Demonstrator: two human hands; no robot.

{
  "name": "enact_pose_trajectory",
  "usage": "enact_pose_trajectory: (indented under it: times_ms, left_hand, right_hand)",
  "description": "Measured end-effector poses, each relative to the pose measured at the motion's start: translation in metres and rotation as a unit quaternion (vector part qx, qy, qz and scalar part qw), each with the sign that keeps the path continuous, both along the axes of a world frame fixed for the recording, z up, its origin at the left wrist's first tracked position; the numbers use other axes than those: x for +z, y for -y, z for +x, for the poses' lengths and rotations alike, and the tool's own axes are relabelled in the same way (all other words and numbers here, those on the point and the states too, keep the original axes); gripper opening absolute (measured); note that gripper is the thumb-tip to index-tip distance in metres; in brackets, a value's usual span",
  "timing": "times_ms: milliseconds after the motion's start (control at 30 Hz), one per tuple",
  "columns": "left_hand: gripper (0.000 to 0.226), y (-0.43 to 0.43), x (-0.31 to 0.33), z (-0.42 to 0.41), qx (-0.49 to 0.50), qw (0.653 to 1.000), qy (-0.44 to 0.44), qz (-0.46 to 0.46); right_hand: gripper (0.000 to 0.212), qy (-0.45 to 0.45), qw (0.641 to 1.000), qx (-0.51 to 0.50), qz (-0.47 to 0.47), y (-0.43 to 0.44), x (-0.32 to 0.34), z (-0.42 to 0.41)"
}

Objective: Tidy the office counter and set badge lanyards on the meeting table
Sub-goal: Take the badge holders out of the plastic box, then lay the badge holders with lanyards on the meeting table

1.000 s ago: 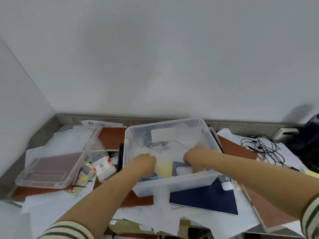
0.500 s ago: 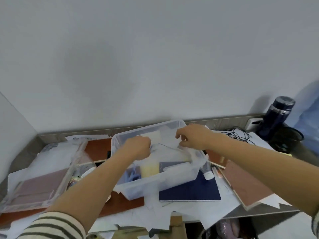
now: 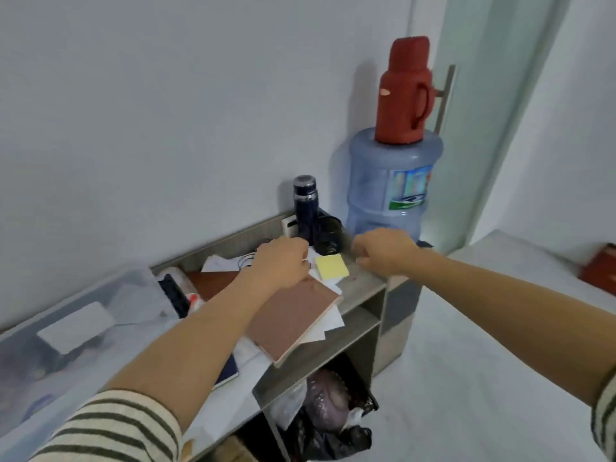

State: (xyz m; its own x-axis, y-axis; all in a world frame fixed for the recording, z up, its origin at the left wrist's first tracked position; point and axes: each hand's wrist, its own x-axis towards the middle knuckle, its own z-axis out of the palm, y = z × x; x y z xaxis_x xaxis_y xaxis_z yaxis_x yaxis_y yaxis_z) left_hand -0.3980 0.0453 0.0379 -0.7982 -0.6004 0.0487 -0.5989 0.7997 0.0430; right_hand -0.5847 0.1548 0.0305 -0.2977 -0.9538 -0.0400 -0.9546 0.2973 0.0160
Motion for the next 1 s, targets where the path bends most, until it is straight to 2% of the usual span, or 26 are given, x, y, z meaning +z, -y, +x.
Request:
enact_pose_trajectory:
  times_ms: [233, 433, 533, 567, 667, 800, 1000]
  left_hand:
    - [0.021, -0.106, -0.025, -0.177, -0.173, 0.984, 0.045, 0.017]
    - [0.018, -0.189, -0.059, -0.330, -0.296, 0.949, 0.102, 0.039]
    - [0.023, -0.218, -0.069, -0.386, -0.335, 0.934, 0.115, 0.042]
    - [0.023, -0.245, -0.075, -0.439, -0.372, 0.921, 0.113, 0.035]
    - [0.019, -0.273, -0.078, -0.494, -0.402, 0.907, 0.122, 0.042]
    - [0.018, -0.341, -0.075, -0.598, -0.474, 0.869, 0.138, 0.023]
    - [0.017, -0.466, -0.090, -0.695, -0.573, 0.800, 0.175, 0.005]
  right_hand:
    - [0.034, 0.043, 0.980, -0.192, 0.032, -0.168, -0.026, -0.131]
    - [0.034, 0.069, 0.929, -0.359, 0.054, -0.309, -0.051, -0.232]
    - [0.036, 0.071, 0.909, -0.407, 0.060, -0.353, -0.058, -0.269]
    - [0.036, 0.075, 0.888, -0.451, 0.058, -0.384, -0.060, -0.301]
    - [0.035, 0.084, 0.862, -0.496, 0.062, -0.421, -0.062, -0.332]
    - [0.034, 0.099, 0.805, -0.583, 0.045, -0.494, -0.060, -0.379]
    - [0.035, 0.131, 0.715, -0.686, 0.044, -0.611, -0.077, -0.408]
